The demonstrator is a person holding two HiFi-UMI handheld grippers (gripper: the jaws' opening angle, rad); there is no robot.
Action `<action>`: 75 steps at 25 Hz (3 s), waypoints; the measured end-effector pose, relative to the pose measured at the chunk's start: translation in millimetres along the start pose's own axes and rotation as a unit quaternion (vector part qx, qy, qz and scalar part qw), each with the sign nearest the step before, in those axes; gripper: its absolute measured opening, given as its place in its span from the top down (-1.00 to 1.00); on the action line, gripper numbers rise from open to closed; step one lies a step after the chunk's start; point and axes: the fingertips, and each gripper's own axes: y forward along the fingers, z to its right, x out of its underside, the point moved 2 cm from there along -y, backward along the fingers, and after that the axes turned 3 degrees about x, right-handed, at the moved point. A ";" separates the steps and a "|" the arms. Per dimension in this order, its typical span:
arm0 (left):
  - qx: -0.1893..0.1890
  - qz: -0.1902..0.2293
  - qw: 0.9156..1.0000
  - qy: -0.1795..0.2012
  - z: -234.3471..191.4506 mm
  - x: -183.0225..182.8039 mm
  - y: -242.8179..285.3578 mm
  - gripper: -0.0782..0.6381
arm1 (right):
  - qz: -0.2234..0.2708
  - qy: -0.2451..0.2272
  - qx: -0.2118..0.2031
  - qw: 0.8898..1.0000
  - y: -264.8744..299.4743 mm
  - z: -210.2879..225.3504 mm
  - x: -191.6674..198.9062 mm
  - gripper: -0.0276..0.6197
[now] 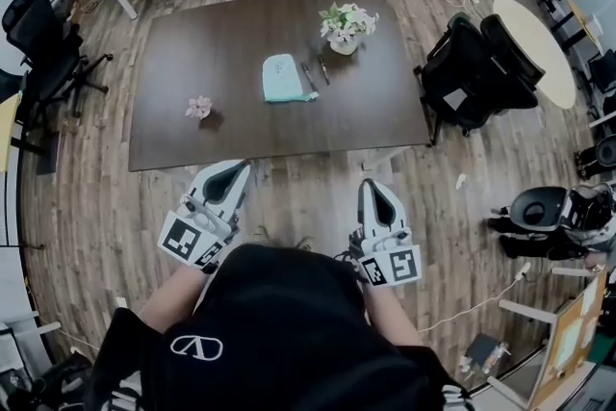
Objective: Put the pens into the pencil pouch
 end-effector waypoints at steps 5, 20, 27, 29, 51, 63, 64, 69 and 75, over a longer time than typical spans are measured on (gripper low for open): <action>-0.019 -0.019 1.000 0.002 0.3 9.6 4.1 0.77 | -0.003 0.016 -0.009 1.000 9.4 17.1 10.7 0.94; 0.025 0.010 1.000 0.001 -146.1 25.5 104.8 0.77 | 0.002 -0.027 0.025 0.999 151.5 48.5 -5.8 0.94; 0.063 0.016 0.998 -0.020 -221.4 30.4 147.9 0.77 | -0.002 -0.040 0.059 0.997 235.3 51.7 -8.2 0.94; 0.073 0.013 0.997 -0.019 -237.5 33.4 157.2 0.77 | -0.002 -0.043 0.065 0.997 255.1 52.2 -8.1 0.94; 0.045 -0.012 0.999 -0.010 -263.9 48.1 222.9 0.77 | -0.009 -0.029 0.036 0.999 313.0 109.2 -7.8 0.94; 0.046 -0.059 0.996 0.041 -258.2 71.0 241.5 0.77 | -0.020 -0.015 0.044 0.999 301.6 128.6 -0.8 0.94; 0.044 -0.088 0.993 0.064 -258.8 80.4 244.5 0.58 | -0.020 -0.013 0.044 0.999 301.2 129.2 -1.0 0.94; 0.060 -0.239 0.949 0.197 -264.5 150.6 253.0 -0.15 | -0.020 -0.013 0.038 0.999 301.1 129.3 -0.7 0.94; 0.131 -0.360 0.885 0.263 -264.0 243.1 251.0 -0.16 | -0.036 -0.007 0.045 0.998 291.3 135.3 9.7 0.94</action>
